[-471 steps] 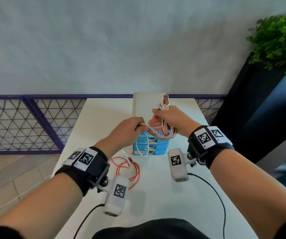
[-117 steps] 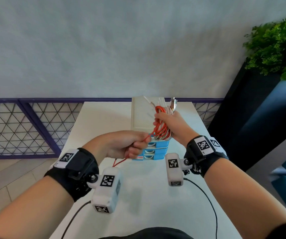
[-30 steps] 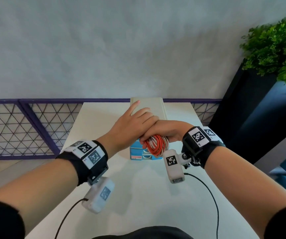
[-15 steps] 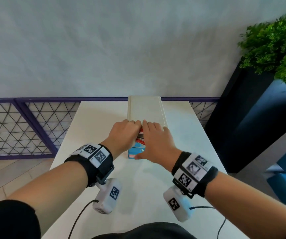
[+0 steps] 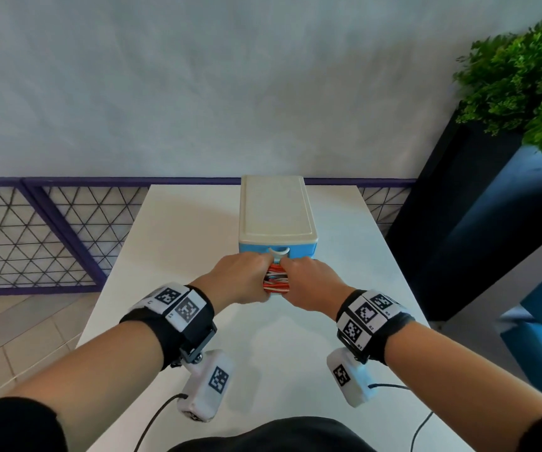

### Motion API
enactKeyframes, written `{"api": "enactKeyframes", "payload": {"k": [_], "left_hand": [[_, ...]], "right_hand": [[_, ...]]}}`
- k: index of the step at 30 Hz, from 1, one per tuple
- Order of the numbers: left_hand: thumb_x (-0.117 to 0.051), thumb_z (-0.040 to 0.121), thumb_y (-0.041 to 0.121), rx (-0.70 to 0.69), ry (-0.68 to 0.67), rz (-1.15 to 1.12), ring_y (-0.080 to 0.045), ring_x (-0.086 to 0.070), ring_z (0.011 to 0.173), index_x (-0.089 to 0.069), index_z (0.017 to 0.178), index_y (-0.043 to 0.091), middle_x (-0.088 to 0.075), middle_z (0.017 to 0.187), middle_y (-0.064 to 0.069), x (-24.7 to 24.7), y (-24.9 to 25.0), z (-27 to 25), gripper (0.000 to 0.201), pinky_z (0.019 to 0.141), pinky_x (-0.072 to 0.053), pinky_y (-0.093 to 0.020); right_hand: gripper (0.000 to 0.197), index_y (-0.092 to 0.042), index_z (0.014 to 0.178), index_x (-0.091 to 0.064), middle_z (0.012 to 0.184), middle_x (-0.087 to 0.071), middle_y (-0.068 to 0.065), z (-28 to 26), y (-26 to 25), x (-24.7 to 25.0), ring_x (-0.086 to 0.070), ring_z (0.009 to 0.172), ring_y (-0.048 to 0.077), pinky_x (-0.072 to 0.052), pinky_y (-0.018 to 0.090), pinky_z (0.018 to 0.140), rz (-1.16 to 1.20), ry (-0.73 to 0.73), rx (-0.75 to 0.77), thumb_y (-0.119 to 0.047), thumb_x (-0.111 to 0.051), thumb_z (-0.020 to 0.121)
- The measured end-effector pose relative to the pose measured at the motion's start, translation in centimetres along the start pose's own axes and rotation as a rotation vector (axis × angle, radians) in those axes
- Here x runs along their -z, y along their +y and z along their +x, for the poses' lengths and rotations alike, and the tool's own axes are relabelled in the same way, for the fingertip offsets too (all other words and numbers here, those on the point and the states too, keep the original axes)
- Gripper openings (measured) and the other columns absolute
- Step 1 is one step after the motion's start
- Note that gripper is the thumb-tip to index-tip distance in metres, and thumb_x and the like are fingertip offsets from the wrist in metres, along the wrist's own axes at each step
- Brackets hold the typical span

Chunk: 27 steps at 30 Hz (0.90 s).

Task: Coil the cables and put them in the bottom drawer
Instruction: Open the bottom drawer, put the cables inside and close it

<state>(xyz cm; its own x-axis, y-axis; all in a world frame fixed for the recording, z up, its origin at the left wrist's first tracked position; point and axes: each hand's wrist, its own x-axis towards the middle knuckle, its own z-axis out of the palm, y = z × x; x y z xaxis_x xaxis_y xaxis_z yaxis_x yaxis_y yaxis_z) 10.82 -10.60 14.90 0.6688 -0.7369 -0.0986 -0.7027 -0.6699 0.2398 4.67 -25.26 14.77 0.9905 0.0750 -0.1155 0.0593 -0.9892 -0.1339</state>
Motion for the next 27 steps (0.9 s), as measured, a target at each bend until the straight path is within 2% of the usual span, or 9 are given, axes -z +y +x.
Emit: {"api": "enactKeyframes", "payload": {"k": [2,4,7,9,13,17,21,25,27], "left_hand": [[-0.068,0.06,0.063,-0.022,-0.075,-0.132,-0.013,-0.051,0.107,-0.049,0.117,0.029,-0.053,0.112,0.008,0.9,-0.3,0.4,0.07,0.086,-0.042,-0.029],[-0.063,0.066,0.067,-0.024,-0.045,-0.374,-0.012,-0.046,0.115,-0.048,0.126,0.026,-0.048,0.123,0.003,2.2,-0.6,0.8,0.074,0.1,-0.037,-0.03],[-0.049,0.092,0.043,0.005,0.218,-0.441,-0.015,-0.052,0.108,-0.058,0.107,0.022,-0.052,0.11,0.002,3.8,-1.9,1.6,0.028,0.09,-0.04,-0.027],[-0.042,0.096,0.028,0.064,0.336,-0.318,-0.017,-0.051,0.106,-0.059,0.102,0.019,-0.052,0.107,0.002,4.2,-3.0,2.1,0.02,0.087,-0.041,-0.031],[-0.035,0.097,0.013,0.068,0.242,-0.235,-0.02,-0.049,0.113,-0.061,0.11,0.017,-0.054,0.121,-0.003,3.5,-4.0,3.0,0.03,0.096,-0.043,-0.04],[-0.036,0.098,0.011,0.058,0.146,-0.224,-0.019,-0.052,0.109,-0.062,0.112,0.018,-0.054,0.119,-0.001,2.6,-3.9,3.1,0.032,0.094,-0.045,-0.039],[-0.039,0.097,0.008,0.035,0.14,-0.236,-0.021,-0.055,0.104,-0.066,0.111,0.017,-0.057,0.116,-0.003,3.1,-4.4,3.1,0.033,0.091,-0.046,-0.042],[-0.06,0.089,0.014,0.029,0.123,-0.247,-0.018,-0.055,0.102,-0.066,0.114,0.02,-0.058,0.113,0.0,3.3,-4.6,3.3,0.026,0.09,-0.047,-0.04],[-0.073,0.078,0.019,0.007,0.101,-0.205,-0.018,-0.053,0.102,-0.064,0.116,0.021,-0.056,0.114,0.0,3.2,-4.8,3.3,0.039,0.089,-0.047,-0.039]], "right_hand": [[0.04,-0.015,0.124,-0.049,0.111,-0.065,0.008,0.1,0.5,0.2,-0.064,0.097,0.032,-0.047,0.036,0.075,0.002,-0.014,0.0,-0.027,-0.057,0.086],[0.041,-0.015,0.124,-0.048,0.112,-0.065,0.008,0.1,1.1,0.5,-0.063,0.097,0.033,-0.047,0.036,0.074,-0.003,-0.009,-0.004,-0.027,-0.057,0.086],[0.048,-0.02,0.129,-0.042,0.115,-0.065,0.006,0.2,1.7,1.0,-0.064,0.095,0.031,-0.051,0.037,0.074,0.024,0.037,-0.002,-0.031,-0.058,0.086],[0.054,-0.023,0.134,-0.037,0.115,-0.065,0.005,0.3,1.5,1.2,-0.064,0.094,0.03,-0.049,0.035,0.071,0.058,0.05,0.011,-0.03,-0.06,0.085],[0.053,-0.019,0.133,-0.037,0.117,-0.064,0.007,1.2,0.9,0.9,-0.063,0.096,0.029,-0.046,0.033,0.07,0.058,0.024,0.01,-0.031,-0.06,0.086],[0.051,-0.016,0.129,-0.043,0.115,-0.064,0.008,1.8,0.6,0.6,-0.063,0.098,0.03,-0.049,0.034,0.075,0.068,-0.035,-0.029,-0.031,-0.06,0.084],[0.037,-0.018,0.111,-0.055,0.105,-0.067,0.003,1.6,0.9,1.6,-0.062,0.087,0.023,-0.048,0.029,0.07,0.152,-0.147,-0.006,-0.032,-0.065,0.078],[0.022,-0.017,0.092,-0.055,0.087,-0.063,0.0,0.9,1.1,3.3,-0.057,0.074,0.021,-0.045,0.027,0.061,0.17,-0.265,0.037,-0.022,-0.066,0.074],[0.021,-0.015,0.092,-0.056,0.085,-0.065,0.002,0.5,1.2,4.3,-0.058,0.068,0.02,-0.046,0.027,0.056,0.187,-0.3,0.035,-0.02,-0.065,0.074]]}}
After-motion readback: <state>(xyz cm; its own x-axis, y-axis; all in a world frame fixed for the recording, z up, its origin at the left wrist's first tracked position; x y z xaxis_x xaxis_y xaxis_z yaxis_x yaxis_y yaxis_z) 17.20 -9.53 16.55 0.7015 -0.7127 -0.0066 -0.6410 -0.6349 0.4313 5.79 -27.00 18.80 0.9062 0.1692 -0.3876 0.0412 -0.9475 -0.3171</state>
